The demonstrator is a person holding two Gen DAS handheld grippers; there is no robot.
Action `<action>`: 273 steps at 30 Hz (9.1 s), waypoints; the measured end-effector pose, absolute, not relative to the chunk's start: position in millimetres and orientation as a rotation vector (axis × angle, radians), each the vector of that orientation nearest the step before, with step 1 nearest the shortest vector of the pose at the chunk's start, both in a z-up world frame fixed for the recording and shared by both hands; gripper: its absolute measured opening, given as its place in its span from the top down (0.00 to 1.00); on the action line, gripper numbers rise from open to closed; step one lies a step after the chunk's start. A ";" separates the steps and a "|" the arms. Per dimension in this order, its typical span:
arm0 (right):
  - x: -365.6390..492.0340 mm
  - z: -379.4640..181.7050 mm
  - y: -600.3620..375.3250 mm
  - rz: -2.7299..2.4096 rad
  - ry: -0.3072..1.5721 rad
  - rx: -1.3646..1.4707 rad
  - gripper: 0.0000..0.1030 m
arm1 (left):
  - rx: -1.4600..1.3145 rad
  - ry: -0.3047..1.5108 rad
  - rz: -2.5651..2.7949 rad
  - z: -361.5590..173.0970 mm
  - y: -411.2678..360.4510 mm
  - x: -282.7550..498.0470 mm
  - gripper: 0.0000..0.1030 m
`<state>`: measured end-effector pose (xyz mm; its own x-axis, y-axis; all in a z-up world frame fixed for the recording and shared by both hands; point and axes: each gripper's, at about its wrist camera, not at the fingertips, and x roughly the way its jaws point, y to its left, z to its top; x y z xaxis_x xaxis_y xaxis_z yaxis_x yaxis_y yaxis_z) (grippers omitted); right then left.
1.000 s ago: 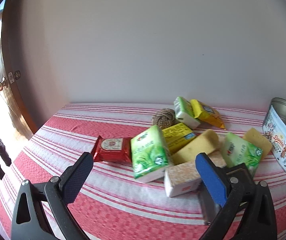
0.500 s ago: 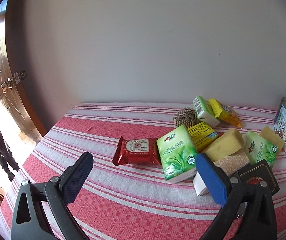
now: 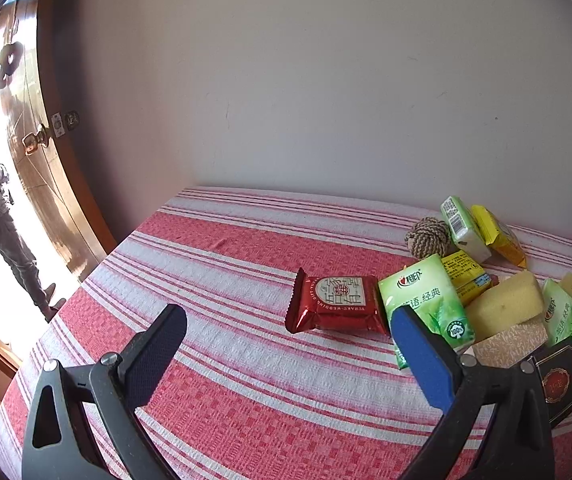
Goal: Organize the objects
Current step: 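Move the right tool toward the black box with red emblem, then grasp the black box with the right tool while the left tool grasps the floral tissue box, then carry both boxes over the metal tin and open both tools to drop them, then move both tools back to the pile and grasp the green tea tissue pack, then carry the green tissue pack with the left tool while the right tool carries another green pack into the tin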
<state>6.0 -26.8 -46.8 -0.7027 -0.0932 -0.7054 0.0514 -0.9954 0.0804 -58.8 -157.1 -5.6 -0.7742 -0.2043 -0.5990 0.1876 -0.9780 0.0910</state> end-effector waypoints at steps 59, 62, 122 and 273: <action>82.9 2.2 115.8 -3.146 -0.150 0.738 0.37 | 1.138 0.080 -2.998 -12.6 -61.4 -25.0 0.21; 90.9 8.1 122.9 -3.175 -0.107 0.688 0.37 | 1.024 0.107 -3.065 6.5 -51.6 0.0 0.21; 122.8 8.3 289.4 -3.471 -0.328 0.300 0.00 | 0.789 -0.242 -3.169 5.2 103.7 -14.3 0.08; 81.9 -12.9 297.0 -3.343 -0.281 0.848 0.43 | 0.917 -0.174 -3.351 9.5 164.1 -9.3 0.47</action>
<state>81.9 297.0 -12.9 -0.8326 0.2643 -0.4867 -0.3417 -0.9367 0.0759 -9.3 164.1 9.5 -0.8087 0.2925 -0.5103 -0.3439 -0.9390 0.0067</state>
